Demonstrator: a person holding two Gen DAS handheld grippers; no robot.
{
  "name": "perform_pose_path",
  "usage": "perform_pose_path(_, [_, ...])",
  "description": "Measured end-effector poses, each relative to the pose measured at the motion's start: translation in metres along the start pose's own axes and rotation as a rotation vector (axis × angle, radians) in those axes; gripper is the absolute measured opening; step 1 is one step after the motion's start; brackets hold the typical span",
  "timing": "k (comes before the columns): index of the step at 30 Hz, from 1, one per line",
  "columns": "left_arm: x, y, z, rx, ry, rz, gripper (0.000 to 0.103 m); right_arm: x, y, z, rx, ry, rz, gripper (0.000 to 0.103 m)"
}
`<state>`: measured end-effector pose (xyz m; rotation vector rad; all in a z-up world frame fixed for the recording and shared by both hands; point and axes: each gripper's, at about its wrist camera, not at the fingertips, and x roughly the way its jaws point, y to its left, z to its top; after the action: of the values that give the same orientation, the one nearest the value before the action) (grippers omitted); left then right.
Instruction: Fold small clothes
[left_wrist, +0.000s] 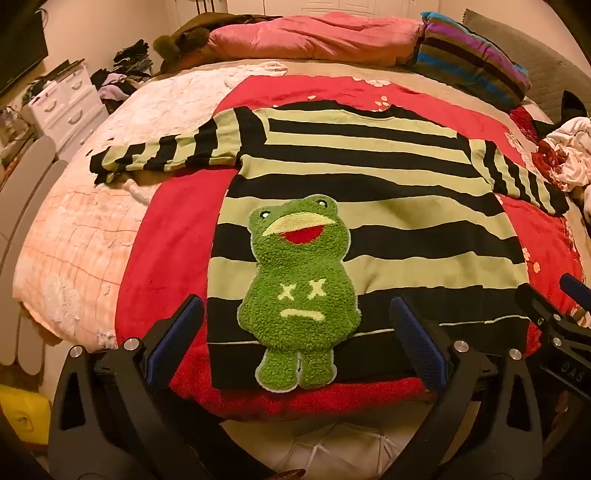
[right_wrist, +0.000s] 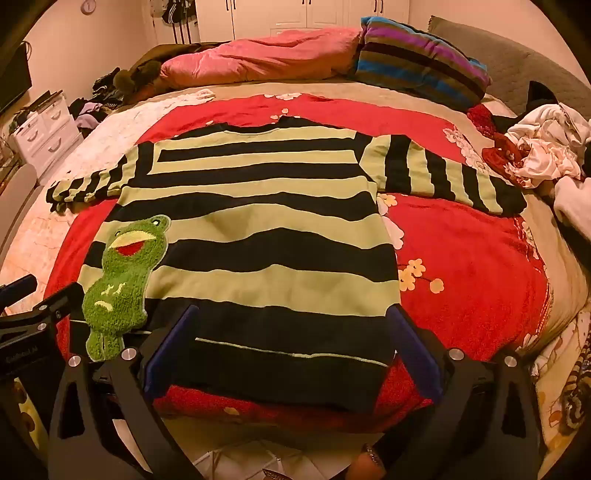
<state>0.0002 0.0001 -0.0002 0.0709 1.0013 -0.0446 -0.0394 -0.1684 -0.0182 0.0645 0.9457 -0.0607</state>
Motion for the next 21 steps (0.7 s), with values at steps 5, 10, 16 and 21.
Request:
perform_pose_path(5, [0.0007,0.0003,0.0001,0.001,0.002,0.001,0.094,-0.0007,0.0006,-0.0002,-0.005,-0.006,-0.006,0.099])
perform_pose_path(10, [-0.001,0.0005,-0.0002,0.001,0.0,0.001,0.094,0.0,0.0007,0.0,-0.006,0.001,-0.007,0.099])
perform_pose_path(16, [-0.0003,0.0,-0.0001,0.002,0.003,0.008,0.094,0.0007,0.0015,-0.002,-0.006,0.001,-0.007,0.099])
perform_pose_path(21, [-0.0007,-0.0003,-0.0002,0.004,0.0,0.008,0.094,0.0004,0.0014,-0.0016,-0.008,0.003,-0.006,0.099])
